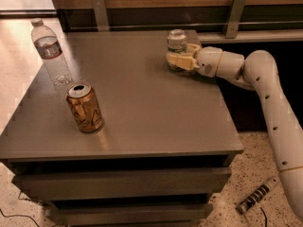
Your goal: Knock 7up can over
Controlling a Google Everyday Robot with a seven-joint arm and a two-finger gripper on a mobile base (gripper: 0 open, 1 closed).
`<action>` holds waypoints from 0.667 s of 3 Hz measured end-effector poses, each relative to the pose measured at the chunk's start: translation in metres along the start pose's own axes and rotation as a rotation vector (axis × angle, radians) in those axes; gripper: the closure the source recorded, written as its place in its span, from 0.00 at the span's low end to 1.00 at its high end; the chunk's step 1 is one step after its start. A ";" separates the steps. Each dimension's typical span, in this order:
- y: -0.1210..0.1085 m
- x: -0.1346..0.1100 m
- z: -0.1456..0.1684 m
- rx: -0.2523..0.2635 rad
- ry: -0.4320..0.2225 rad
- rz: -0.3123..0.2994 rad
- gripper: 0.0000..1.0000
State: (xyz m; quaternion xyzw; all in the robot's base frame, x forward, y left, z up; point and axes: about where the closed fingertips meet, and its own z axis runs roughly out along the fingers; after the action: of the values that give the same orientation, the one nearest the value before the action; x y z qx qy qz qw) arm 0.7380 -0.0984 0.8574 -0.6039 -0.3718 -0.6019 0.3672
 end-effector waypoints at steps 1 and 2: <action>-0.001 0.000 0.003 0.005 0.000 0.014 0.62; -0.004 0.001 0.007 0.012 0.000 0.034 0.30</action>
Offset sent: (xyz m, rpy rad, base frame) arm 0.0000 0.0028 0.0002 0.0059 0.0112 0.0040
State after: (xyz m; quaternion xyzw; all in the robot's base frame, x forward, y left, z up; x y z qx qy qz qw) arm 0.7379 -0.0903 0.8580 -0.6077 -0.3651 -0.5935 0.3809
